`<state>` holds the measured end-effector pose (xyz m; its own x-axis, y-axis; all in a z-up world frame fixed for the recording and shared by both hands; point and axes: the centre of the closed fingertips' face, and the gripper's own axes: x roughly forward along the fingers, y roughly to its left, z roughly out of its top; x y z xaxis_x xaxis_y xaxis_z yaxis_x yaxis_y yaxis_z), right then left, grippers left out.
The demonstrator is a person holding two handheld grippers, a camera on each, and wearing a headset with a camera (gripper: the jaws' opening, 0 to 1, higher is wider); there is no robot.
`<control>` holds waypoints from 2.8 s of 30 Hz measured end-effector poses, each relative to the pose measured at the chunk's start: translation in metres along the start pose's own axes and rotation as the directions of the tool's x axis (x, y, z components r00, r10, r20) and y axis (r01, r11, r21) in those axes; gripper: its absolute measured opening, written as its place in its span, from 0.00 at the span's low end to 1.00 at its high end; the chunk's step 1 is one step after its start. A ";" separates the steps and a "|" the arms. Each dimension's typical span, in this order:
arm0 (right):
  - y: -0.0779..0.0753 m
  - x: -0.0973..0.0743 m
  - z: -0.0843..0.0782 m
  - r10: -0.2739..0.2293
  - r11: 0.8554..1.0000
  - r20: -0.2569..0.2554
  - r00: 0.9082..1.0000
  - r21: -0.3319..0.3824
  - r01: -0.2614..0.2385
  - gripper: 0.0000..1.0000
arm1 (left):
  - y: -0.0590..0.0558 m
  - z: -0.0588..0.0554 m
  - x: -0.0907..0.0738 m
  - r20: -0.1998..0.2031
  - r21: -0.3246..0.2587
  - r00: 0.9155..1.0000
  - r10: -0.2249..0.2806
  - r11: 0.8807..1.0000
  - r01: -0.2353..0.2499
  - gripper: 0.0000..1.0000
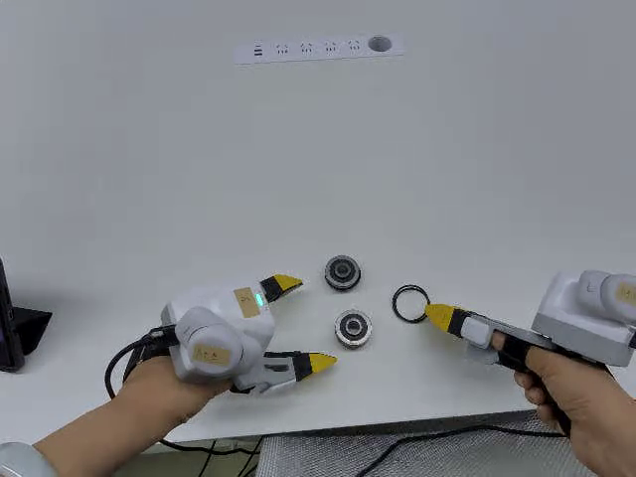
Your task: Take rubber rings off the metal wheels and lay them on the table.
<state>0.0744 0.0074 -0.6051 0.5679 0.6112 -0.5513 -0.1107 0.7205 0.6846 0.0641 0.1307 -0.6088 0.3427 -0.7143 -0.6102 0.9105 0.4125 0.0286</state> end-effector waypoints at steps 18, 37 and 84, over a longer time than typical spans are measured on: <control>-0.004 0.000 0.002 -0.051 0.992 -0.002 0.999 -0.118 0.050 0.12 | 0.001 0.000 -0.001 0.000 0.000 1.000 0.002 1.000 -0.002 0.59; 0.018 0.009 0.003 0.011 0.987 -0.005 1.000 -0.163 -0.012 0.13 | 0.013 0.009 -0.003 0.030 -0.033 0.999 0.035 0.999 -0.034 0.55; 0.045 0.039 0.005 0.062 0.956 -0.054 0.997 -0.282 -0.075 0.12 | 0.041 0.043 0.023 0.049 -0.056 0.996 0.074 0.996 -0.071 0.25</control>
<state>0.0960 0.0614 -0.5934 0.5148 0.6715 -0.5330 -0.3785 0.7359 0.5615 0.1194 0.1074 -0.5878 0.4202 -0.7089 -0.5665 0.8694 0.4934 0.0275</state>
